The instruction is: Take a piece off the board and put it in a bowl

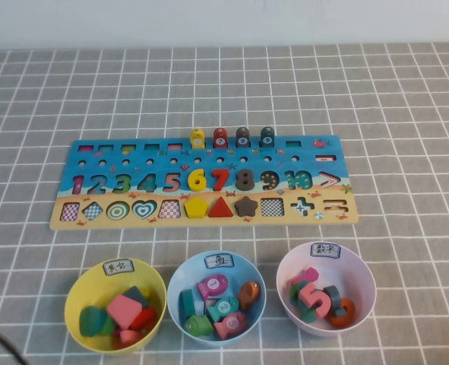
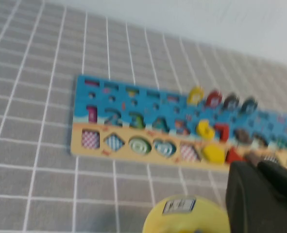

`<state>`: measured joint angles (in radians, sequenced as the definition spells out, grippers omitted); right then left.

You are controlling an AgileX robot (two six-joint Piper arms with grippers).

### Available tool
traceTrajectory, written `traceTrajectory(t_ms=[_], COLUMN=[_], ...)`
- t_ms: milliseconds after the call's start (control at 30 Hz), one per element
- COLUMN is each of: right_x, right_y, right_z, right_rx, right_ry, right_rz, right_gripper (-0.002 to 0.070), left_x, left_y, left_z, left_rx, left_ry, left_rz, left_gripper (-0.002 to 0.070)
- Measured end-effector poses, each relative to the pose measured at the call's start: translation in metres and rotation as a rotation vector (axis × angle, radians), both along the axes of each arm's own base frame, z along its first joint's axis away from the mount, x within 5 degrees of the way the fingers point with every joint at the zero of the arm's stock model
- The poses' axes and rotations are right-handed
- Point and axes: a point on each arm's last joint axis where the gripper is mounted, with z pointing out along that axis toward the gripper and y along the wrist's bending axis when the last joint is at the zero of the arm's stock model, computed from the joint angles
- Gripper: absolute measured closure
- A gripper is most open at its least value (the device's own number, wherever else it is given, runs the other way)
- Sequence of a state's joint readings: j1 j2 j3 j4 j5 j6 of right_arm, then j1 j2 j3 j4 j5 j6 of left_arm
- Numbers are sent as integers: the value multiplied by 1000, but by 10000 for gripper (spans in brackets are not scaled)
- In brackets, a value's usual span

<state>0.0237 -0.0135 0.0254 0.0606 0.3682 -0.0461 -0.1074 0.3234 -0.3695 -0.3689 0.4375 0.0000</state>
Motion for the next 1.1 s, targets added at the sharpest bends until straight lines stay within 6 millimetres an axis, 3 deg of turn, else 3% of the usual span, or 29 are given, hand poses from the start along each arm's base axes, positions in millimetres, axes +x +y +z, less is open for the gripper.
traceTrajectory(t_ms=[433, 667, 1100], right_x=[0, 0, 0], right_y=[0, 0, 0], right_z=[0, 0, 0], right_rx=[0, 0, 0], right_ry=[0, 0, 0], right_rz=[0, 0, 0], right_gripper=[694, 694, 694], left_x=[59, 89, 135], left_y=[-19, -29, -43], left_z=[28, 23, 19], left_rx=[288, 379, 446], left_ry=[296, 420, 479], left_rz=[-297, -482, -723], left_gripper=[677, 677, 678])
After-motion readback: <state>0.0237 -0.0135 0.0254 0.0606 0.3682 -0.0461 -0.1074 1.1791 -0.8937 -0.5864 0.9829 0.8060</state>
